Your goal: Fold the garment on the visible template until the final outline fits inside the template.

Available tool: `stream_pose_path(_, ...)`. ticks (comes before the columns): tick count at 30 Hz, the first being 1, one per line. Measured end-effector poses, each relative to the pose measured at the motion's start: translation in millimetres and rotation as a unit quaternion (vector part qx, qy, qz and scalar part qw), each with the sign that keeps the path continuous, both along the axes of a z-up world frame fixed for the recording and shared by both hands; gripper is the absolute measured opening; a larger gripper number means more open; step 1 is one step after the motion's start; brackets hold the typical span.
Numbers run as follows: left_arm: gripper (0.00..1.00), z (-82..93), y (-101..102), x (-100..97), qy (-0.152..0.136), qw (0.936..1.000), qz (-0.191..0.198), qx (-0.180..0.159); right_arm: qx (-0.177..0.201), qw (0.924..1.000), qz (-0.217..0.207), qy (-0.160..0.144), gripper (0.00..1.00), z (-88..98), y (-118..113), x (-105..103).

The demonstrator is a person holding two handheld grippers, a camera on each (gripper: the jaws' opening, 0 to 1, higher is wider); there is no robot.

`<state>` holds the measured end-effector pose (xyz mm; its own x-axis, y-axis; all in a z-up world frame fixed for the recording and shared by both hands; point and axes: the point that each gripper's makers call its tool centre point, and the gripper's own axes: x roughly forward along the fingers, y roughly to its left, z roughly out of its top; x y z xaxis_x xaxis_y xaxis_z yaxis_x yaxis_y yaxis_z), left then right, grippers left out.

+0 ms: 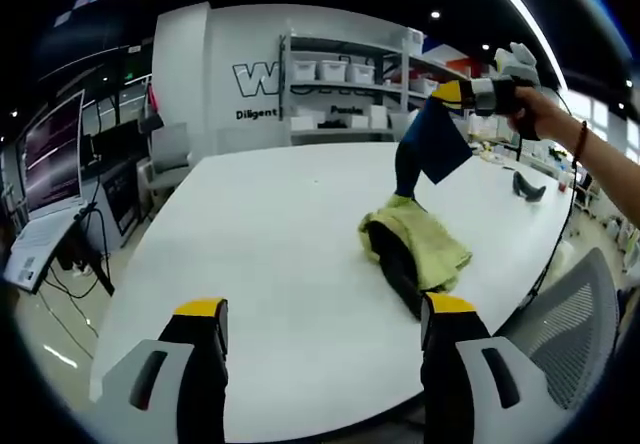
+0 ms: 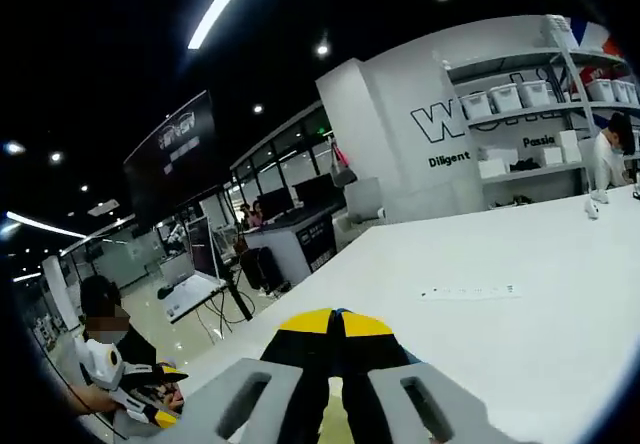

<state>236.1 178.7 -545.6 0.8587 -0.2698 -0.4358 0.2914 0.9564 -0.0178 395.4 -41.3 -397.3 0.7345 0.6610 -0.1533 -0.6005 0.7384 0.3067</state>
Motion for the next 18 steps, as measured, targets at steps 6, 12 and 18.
stream_pose_path(6, 0.77, -0.2, 0, -0.2, 0.001, 1.0000, -0.001, 0.000, -0.003, 0.9997, 0.016, -0.017, 0.00, 18.5, 16, 5)
stream_pose_path(12, 0.77, 0.2, 0, -0.4, -0.001, 1.0000, -0.001, -0.001, -0.013, 0.9994, 0.026, -0.017, 0.00, 20.8, 30, 10)
stream_pose_path(18, 0.77, 0.3, -1, -0.2, -0.001, 1.0000, -0.002, -0.002, -0.011, 0.9992, 0.035, -0.019, 0.00, 27.8, 41, 14)
